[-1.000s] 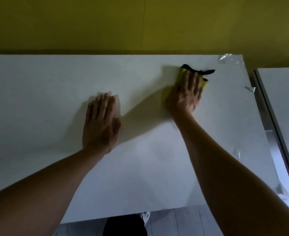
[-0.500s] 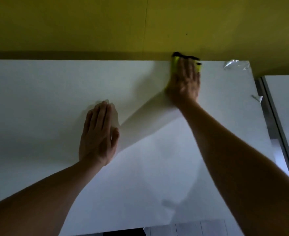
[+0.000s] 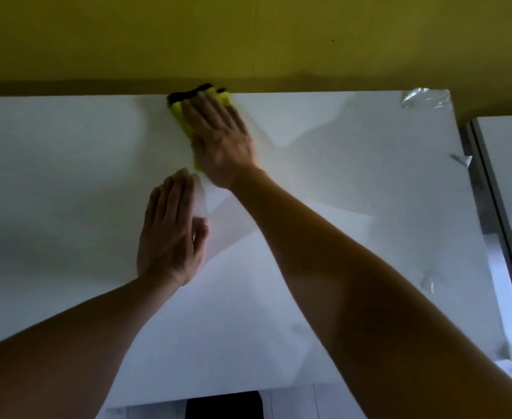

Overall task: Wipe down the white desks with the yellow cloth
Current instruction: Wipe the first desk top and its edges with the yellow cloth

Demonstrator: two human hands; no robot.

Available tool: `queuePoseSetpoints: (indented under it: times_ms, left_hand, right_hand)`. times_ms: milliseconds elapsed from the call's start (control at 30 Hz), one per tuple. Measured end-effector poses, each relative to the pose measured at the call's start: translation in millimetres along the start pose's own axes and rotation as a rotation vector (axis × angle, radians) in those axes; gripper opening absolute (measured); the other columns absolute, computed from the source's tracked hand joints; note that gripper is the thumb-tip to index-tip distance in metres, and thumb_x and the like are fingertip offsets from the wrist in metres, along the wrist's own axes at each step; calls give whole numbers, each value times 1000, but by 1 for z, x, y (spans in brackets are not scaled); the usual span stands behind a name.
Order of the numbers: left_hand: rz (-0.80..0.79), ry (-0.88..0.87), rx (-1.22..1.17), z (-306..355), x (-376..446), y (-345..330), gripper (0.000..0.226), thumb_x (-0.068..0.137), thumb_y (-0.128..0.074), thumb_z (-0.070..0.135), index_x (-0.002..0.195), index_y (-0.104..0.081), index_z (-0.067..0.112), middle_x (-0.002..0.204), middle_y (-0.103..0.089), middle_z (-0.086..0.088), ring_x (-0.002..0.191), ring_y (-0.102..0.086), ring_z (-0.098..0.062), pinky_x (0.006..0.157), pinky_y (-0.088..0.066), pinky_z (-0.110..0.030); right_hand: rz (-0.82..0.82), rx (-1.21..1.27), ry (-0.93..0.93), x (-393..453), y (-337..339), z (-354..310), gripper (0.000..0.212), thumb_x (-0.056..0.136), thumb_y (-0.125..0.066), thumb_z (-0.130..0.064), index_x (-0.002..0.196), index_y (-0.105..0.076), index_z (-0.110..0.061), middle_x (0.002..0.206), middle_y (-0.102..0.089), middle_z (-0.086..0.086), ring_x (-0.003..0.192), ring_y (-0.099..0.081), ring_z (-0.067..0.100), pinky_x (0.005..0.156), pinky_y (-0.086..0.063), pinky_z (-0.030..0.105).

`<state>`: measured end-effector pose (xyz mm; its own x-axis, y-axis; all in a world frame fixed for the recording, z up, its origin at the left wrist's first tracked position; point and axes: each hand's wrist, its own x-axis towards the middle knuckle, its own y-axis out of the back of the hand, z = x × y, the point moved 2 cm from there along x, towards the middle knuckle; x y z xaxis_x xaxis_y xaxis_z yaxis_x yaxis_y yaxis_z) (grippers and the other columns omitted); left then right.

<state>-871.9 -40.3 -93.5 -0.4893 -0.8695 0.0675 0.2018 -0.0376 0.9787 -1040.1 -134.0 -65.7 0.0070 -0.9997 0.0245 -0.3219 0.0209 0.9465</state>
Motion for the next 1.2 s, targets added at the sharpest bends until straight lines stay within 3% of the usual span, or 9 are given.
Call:
queuePoseSetpoints:
  times_ms: [200, 300, 367, 533, 633, 800, 933, 1033, 1200]
  left_hand:
    - [46, -31, -16, -1, 0, -3, 71, 105, -27, 40, 165, -20, 3, 172, -19, -18, 160, -18, -33, 131, -11, -46]
    - [62, -27, -16, 0, 1, -5, 71, 104, -28, 39, 165, -20, 2, 172, -20, -19, 160, -18, -34, 131, -11, -48]
    - [62, -35, -11, -1, 0, -4, 72, 104, -27, 40, 165, -21, 2, 171, -21, -19, 159, -19, -35, 131, -11, -48]
    - [73, -56, 48, -1, -3, -4, 71, 106, -23, 43, 164, -21, 3, 170, -24, -21, 158, -22, -36, 130, -13, -49]
    - [63, -78, 68, -4, -2, -5, 71, 108, -20, 45, 165, -19, 3, 171, -22, -21, 158, -20, -36, 131, -11, -47]
    - [43, -43, -8, -1, 0, -2, 73, 102, -29, 41, 165, -21, 3, 171, -21, -19, 158, -21, -35, 131, -9, -44]
    - [46, -21, -30, 1, 0, -3, 75, 99, -29, 41, 165, -20, 4, 172, -20, -18, 159, -19, -35, 130, -4, -41]
    - [51, -15, -37, -1, 0, -5, 77, 97, -32, 38, 164, -21, 4, 171, -20, -19, 159, -18, -36, 130, -2, -39]
    - [97, -21, -53, 3, -2, -5, 74, 96, -34, 34, 163, -24, 4, 170, -23, -22, 157, -21, -40, 130, -5, -44]
  right_hand:
    - [159, -60, -544, -51, 56, 170, 72, 97, -41, -34, 162, -13, -26, 170, -8, 3, 157, -4, 19, 127, -3, 38]
    - [206, -44, -732, -62, 64, 189, 68, 101, -36, -38, 163, -9, -26, 170, -4, 2, 157, -1, 20, 127, 0, 39]
    - [230, -33, -698, -58, 56, 152, 69, 97, -33, -36, 162, -14, -23, 170, -9, 4, 157, -4, 22, 127, -3, 41]
    - [153, 43, -187, -77, 3, 5, 66, 93, -38, -34, 158, -32, -21, 166, -25, 8, 155, -15, 24, 126, -11, 44]
    - [104, 57, -52, -97, -5, -2, 61, 98, -36, -36, 158, -32, -23, 166, -24, 5, 156, -15, 22, 126, -11, 44]
    - [292, -24, -374, -152, 22, 117, 58, 101, -51, -31, 156, -37, -21, 163, -32, 9, 153, -24, 26, 124, -19, 44]
    - [220, -13, -539, -191, 50, 171, 63, 103, -27, -48, 161, -19, -26, 169, -12, 5, 157, -7, 23, 127, -9, 41]
    - [286, 3, -580, -190, 48, 150, 71, 98, -19, -54, 160, -27, -21, 167, -19, 9, 156, -13, 28, 126, -11, 41]
    - [405, 65, -385, -227, 12, 66, 57, 96, -46, -28, 150, -47, -12, 159, -39, 15, 151, -29, 32, 123, -21, 50]
